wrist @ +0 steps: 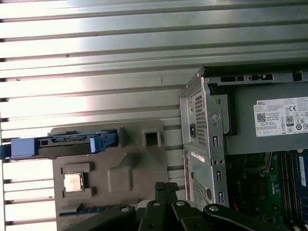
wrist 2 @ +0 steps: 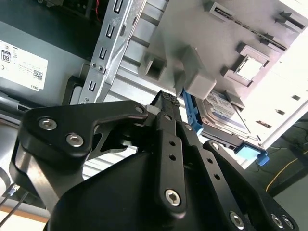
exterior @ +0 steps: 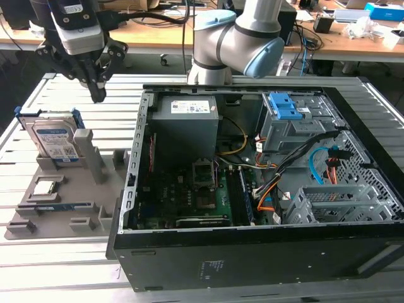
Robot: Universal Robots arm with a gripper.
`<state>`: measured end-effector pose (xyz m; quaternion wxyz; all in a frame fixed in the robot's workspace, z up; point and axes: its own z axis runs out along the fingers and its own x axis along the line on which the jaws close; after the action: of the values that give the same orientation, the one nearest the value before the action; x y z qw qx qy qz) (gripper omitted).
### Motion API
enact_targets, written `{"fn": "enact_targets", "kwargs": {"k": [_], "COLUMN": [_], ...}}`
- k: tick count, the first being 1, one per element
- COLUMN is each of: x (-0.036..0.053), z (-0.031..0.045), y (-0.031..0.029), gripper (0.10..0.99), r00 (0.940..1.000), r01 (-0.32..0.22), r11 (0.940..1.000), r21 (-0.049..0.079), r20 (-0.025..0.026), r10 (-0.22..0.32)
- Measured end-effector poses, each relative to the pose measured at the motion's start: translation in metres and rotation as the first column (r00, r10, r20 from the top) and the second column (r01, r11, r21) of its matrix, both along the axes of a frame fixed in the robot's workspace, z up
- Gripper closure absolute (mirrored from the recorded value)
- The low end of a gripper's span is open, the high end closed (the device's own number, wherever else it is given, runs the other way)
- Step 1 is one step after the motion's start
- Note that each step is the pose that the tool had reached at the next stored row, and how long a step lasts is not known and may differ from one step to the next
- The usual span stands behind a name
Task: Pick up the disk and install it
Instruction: 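Reach for the disk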
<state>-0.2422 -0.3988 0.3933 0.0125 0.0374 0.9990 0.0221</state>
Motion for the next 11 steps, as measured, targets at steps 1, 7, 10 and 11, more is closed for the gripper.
{"fn": "enact_targets", "kwargs": {"k": [1,7,10,11], "x": [-0.0017,-0.0082,-0.0107,-0.0121], "z": [0.0000,0.0000,0.0000,0.0000], "y": [0.0000,0.0000,0.0000,0.0000], "gripper": [0.980,0.980,0.980,0.980], "r00": [1.0000,1.0000,1.0000,1.0000], "r01": [0.000,0.000,0.000,0.000], "r11": [1.0000,1.0000,1.0000,1.0000], "r21": [0.000,0.000,0.000,0.000], "r20": [0.0000,0.0000,0.0000,0.0000], "r10": [0.000,0.000,0.000,0.000]}}
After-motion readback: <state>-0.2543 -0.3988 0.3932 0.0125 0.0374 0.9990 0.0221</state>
